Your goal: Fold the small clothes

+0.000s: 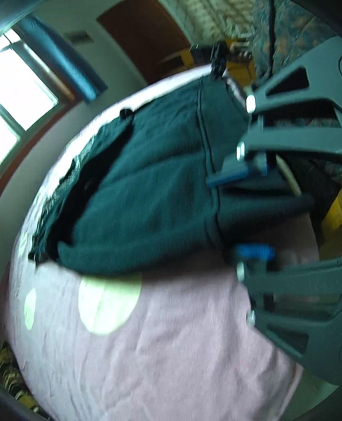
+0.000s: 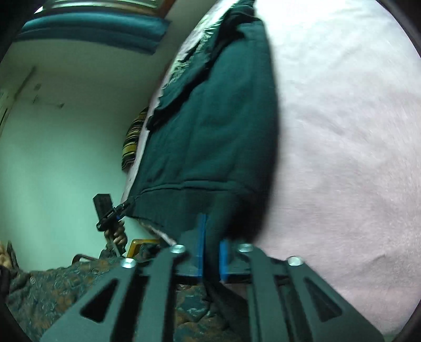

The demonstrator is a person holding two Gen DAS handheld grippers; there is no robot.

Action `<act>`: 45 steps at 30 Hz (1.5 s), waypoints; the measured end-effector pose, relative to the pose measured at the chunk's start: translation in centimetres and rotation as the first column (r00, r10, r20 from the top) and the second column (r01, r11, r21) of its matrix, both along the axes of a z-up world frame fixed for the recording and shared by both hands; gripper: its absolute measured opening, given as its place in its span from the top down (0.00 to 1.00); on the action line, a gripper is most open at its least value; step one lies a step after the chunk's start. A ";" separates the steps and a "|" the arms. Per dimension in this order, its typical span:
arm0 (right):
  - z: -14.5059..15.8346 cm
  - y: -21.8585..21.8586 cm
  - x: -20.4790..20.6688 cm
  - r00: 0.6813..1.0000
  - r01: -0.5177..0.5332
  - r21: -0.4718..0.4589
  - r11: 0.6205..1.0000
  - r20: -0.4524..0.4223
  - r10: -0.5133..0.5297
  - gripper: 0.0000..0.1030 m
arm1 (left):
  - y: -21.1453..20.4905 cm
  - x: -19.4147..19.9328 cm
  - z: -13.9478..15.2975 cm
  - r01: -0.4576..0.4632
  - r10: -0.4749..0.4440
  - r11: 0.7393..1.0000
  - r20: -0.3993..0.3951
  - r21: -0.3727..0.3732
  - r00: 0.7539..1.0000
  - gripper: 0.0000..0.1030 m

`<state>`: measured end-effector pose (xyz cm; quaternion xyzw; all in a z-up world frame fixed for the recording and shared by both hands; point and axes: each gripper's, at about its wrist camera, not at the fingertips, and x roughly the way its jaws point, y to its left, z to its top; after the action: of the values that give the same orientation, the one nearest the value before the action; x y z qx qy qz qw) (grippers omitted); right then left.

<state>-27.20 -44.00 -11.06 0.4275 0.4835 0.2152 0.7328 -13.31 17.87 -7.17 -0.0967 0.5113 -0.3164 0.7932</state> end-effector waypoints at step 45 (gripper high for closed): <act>3.5 -13.4 26.3 0.929 0.265 0.252 0.931 0.190 -0.316 0.40 | 1.8 27.0 3.8 -0.219 0.222 0.914 -0.029 -0.342 0.975 0.36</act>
<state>-0.95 -57.39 -7.56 0.5464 0.3004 0.2036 0.7548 13.70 19.65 -3.37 -0.2888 0.4300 -0.3096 0.7974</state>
